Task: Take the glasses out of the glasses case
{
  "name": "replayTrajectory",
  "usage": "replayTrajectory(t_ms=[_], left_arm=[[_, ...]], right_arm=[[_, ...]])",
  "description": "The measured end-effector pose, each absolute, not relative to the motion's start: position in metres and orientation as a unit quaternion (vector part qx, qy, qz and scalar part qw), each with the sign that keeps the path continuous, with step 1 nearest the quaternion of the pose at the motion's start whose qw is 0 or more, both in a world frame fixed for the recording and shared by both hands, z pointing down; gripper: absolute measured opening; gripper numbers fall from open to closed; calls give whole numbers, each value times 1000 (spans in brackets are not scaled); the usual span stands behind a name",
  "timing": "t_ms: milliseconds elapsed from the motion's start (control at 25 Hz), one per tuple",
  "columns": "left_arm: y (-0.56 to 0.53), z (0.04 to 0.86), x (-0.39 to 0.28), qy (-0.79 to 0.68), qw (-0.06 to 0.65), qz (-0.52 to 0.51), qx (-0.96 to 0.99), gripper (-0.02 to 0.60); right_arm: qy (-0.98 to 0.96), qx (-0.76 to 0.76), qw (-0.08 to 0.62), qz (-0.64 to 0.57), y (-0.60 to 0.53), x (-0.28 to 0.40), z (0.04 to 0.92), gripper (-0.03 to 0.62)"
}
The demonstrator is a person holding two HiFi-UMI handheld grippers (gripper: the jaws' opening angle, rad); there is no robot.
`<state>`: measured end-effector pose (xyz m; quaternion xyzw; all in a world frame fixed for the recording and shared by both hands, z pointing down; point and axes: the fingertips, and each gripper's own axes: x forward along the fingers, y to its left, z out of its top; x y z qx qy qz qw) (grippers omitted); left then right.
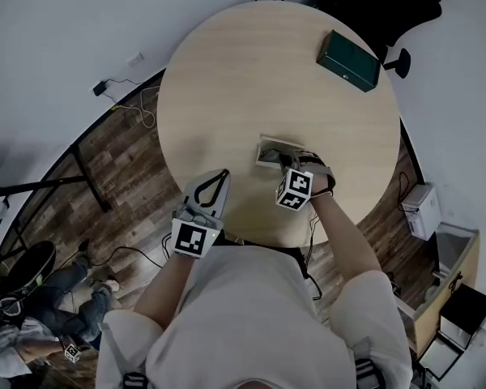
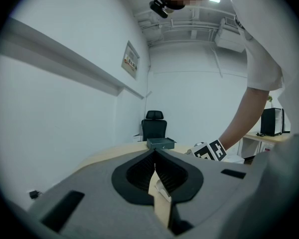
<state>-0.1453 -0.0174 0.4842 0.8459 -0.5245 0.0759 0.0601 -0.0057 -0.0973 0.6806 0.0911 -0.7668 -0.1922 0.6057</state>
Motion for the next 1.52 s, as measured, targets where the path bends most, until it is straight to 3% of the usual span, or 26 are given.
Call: replayTrajectory(t_ms=[640, 1520], left_arm=[[-9, 476, -122, -504, 53, 62, 860, 9], [-17, 472, -42, -476, 58, 58, 876, 9]], right_arm=[[-779, 154, 575, -198, -75, 16, 628, 17], [-727, 202, 644, -125, -76, 180, 668, 18]])
